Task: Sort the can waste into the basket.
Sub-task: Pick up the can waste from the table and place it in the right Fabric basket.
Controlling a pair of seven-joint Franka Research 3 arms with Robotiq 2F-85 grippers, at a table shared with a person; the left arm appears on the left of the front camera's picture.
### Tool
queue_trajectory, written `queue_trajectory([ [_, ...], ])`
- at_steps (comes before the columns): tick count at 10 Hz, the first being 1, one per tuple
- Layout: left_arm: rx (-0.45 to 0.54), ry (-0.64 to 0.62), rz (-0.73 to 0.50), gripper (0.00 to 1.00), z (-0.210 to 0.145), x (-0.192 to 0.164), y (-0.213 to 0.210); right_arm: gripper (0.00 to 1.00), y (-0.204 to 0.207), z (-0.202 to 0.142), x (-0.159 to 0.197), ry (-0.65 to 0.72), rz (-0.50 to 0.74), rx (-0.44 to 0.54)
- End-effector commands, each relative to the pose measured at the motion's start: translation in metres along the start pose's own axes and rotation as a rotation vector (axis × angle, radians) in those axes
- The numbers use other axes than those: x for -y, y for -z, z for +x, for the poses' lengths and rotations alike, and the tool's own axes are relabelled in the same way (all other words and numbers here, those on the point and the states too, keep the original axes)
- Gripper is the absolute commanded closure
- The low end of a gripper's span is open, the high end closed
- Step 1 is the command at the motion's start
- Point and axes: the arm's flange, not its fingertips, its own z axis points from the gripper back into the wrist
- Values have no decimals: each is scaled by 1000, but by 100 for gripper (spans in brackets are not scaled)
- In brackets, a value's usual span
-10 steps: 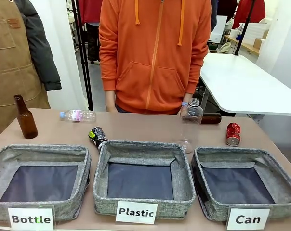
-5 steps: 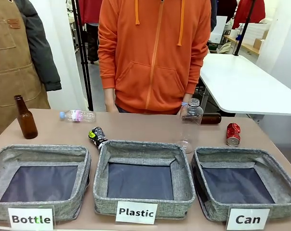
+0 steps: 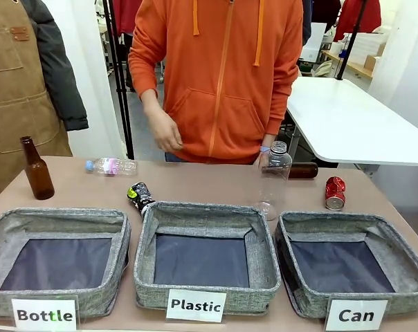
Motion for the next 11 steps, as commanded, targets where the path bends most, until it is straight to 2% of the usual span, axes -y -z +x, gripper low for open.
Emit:
queue_trajectory([
  [1, 16, 27, -6, 0, 2, 1, 0, 0, -4, 0, 0, -27, 13, 12],
  [3, 16, 27, -6, 0, 2, 1, 0, 0, -1, -1, -1, 0, -3, -1],
  [4, 16, 27, -6, 0, 2, 1, 0, 0, 13, -6, -15, -52, -71, -12],
  [5, 16, 27, -6, 0, 2, 1, 0, 0, 35, -3, -37, -78, -187, -29],
  [6, 16, 27, -6, 0, 2, 1, 0, 0, 59, 8, -60, -91, -386, -1],
  [8, 16, 27, -6, 0, 2, 1, 0, 0, 117, 36, -97, -145, -675, -23],
  [9, 16, 27, -6, 0, 2, 1, 0, 0, 154, 51, -107, -188, -794, -39],
  [11, 16, 27, -6, 0, 2, 1, 0, 0, 212, 58, -112, -255, -918, -121],
])
